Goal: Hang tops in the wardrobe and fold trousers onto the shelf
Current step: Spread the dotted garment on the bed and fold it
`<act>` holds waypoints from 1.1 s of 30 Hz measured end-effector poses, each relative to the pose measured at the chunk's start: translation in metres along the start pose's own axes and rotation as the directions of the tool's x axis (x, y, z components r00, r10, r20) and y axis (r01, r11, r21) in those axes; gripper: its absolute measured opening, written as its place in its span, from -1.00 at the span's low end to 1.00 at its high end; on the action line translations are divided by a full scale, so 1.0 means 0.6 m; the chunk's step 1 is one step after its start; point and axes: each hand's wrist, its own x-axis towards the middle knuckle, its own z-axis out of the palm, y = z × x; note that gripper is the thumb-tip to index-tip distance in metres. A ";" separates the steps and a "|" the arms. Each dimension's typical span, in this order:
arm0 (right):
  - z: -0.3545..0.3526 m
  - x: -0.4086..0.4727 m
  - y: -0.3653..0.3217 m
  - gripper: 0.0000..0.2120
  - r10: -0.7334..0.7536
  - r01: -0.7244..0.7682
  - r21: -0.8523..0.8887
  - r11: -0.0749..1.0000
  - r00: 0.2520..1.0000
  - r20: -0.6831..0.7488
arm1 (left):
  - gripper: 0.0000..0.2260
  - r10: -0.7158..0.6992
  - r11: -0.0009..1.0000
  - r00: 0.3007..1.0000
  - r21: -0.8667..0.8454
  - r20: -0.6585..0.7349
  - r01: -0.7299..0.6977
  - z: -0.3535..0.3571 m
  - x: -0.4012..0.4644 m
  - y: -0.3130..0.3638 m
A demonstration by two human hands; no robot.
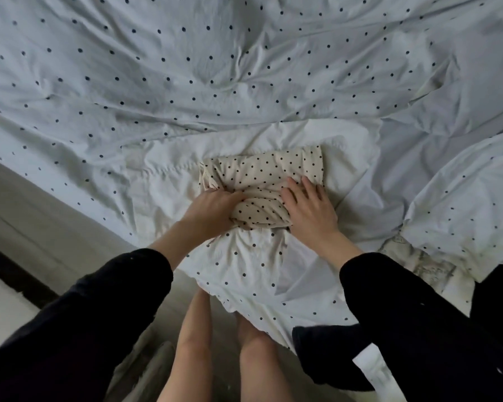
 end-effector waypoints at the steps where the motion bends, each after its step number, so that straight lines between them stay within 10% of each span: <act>1: -0.004 0.004 0.002 -0.53 0.003 -0.007 0.078 0.997 0.999 0.042 | -0.54 -0.007 1.000 1.000 -0.030 -0.015 0.006 0.002 -0.005 0.002; 9: -0.101 0.071 0.047 -0.40 0.082 -0.275 0.528 0.804 0.930 0.359 | -0.92 -0.156 0.802 0.954 -0.531 0.255 0.273 -0.073 0.059 -0.032; 18: -0.103 0.087 0.005 -0.29 0.058 -0.196 0.303 0.933 0.910 0.410 | -0.90 -0.121 0.747 0.943 -0.597 0.311 0.293 -0.081 0.070 -0.046; 24: -0.057 0.040 -0.019 -0.33 0.099 -0.104 0.031 0.994 0.985 0.138 | -0.69 -0.082 0.984 0.989 -0.148 0.127 0.101 -0.049 0.038 -0.016; 30: -0.071 0.051 -0.015 -0.64 0.133 -0.190 0.273 0.943 0.968 0.214 | -0.34 -0.049 0.970 0.977 0.225 -0.205 0.096 0.019 -0.021 0.039; 33: -0.074 0.049 -0.015 -0.68 0.088 -0.123 0.219 0.968 0.983 0.162 | -0.31 -0.109 0.964 0.984 0.226 -0.138 0.139 0.039 -0.005 0.061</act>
